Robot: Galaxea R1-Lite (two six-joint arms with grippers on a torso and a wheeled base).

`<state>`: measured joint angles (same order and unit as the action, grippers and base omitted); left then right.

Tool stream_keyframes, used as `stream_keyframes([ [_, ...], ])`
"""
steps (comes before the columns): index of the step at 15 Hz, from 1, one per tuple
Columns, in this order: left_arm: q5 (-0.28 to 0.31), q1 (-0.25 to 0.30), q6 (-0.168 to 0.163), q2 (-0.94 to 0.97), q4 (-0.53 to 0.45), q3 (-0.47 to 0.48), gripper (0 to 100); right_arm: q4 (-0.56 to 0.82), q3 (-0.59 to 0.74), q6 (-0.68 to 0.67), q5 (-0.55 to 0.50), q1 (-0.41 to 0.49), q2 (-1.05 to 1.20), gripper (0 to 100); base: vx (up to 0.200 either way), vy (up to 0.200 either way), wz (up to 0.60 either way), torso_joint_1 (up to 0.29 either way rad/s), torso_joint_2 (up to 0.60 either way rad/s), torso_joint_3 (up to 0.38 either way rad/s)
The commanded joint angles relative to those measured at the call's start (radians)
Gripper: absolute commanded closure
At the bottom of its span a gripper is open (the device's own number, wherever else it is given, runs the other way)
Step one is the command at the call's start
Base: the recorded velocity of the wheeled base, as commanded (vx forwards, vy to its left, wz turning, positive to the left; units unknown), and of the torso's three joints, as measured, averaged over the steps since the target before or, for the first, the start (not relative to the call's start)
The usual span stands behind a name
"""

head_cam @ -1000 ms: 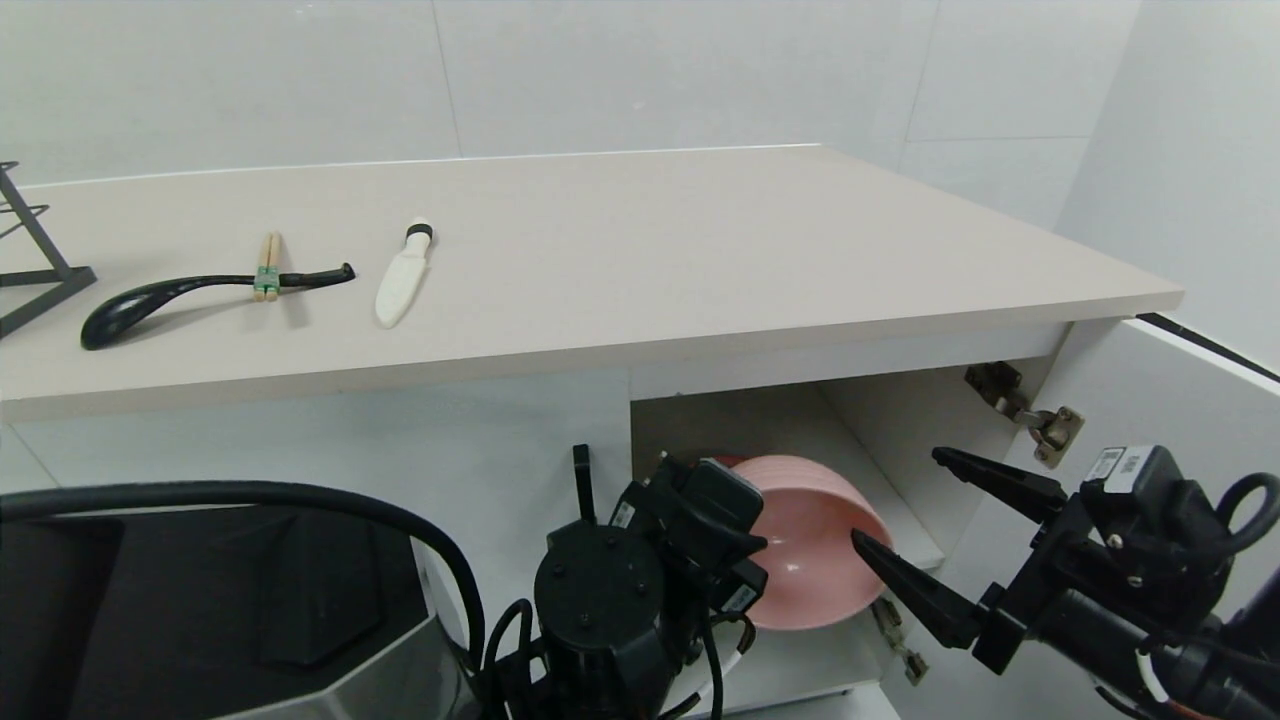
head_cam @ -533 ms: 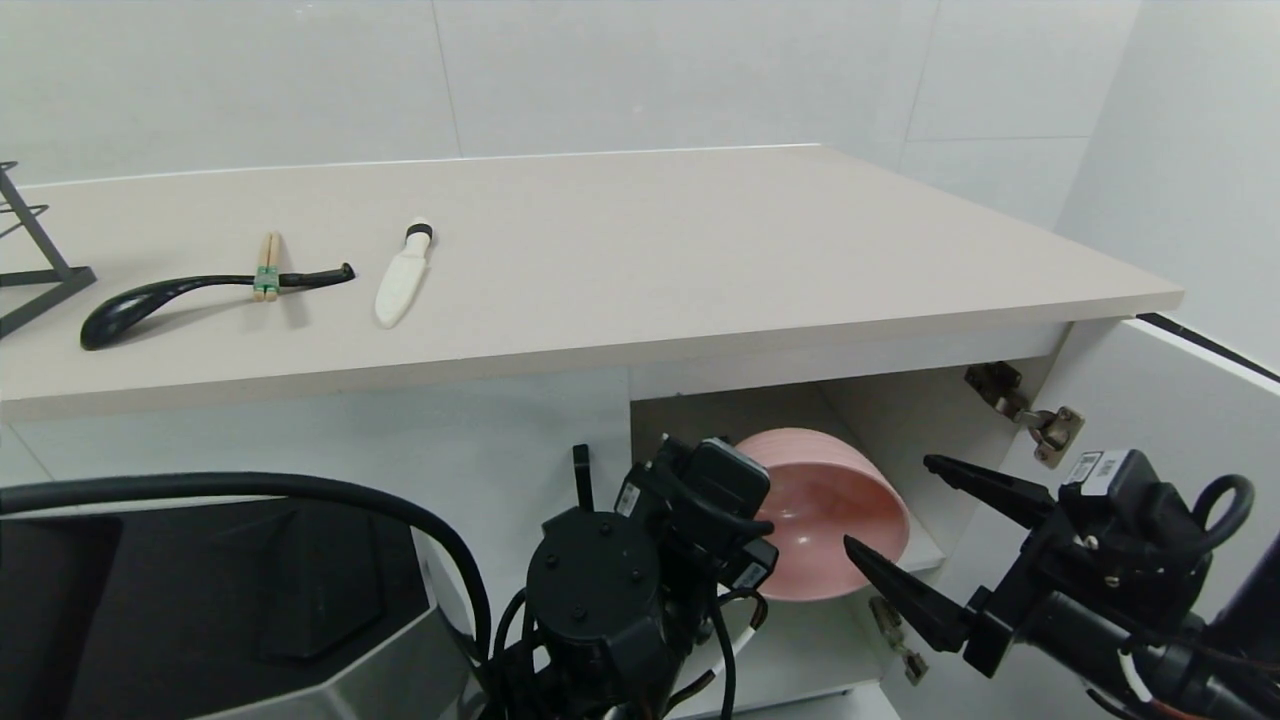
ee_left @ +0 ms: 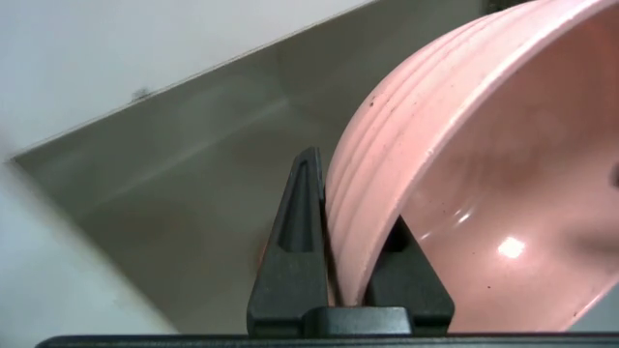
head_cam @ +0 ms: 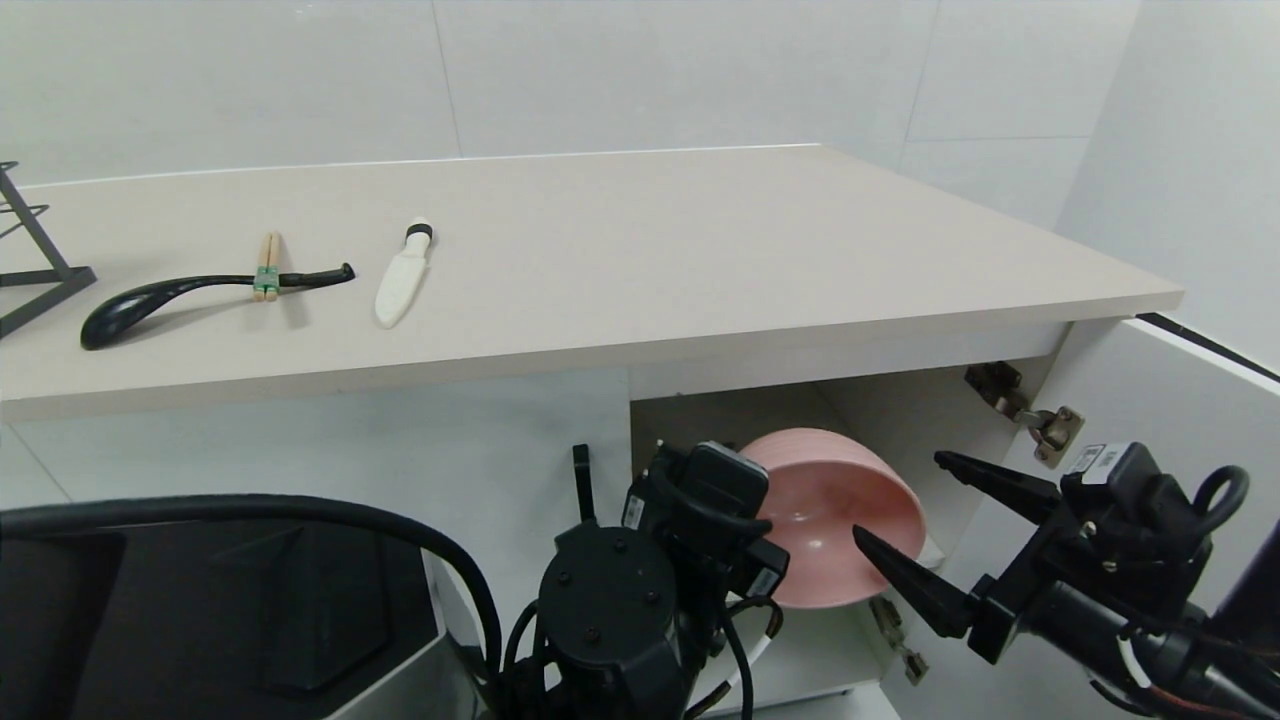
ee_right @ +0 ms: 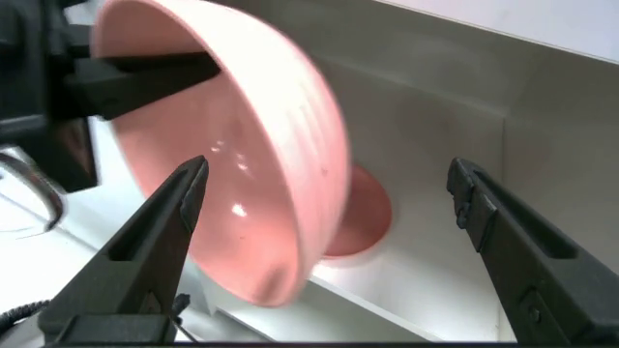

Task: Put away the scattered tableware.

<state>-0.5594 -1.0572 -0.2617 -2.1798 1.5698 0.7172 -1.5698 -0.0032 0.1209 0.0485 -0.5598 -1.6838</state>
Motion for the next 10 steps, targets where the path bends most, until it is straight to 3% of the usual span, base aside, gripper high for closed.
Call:
stream_keyframes([
  [1, -0.016, 0.000, 0.002, -0.009, 0.001, 0.013, 100, -0.001, 0.000, 0.000, 0.001, 0.003, -0.013, 0, 0.000, 0.000, 0.00, 0.000, 0.00, 0.000],
  [8, -0.016, -0.046, 0.029, -0.052, 0.001, 0.042, 100, -0.001, 0.000, 0.000, 0.001, 0.018, -0.025, 0, 0.000, 0.000, 0.00, 0.000, 0.00, 0.000],
  [9, -0.014, -0.046, 0.029, -0.054, 0.001, 0.048, 100, -0.001, 0.000, 0.000, 0.001, 0.018, -0.025, 100, 0.000, 0.000, 0.00, 0.000, 0.00, 0.000],
  [10, -0.013, -0.046, 0.030, -0.055, 0.001, 0.057, 100, -0.001, 0.000, 0.000, 0.001, 0.017, -0.025, 100, 0.000, 0.000, 0.00, 0.000, 0.00, 0.000],
])
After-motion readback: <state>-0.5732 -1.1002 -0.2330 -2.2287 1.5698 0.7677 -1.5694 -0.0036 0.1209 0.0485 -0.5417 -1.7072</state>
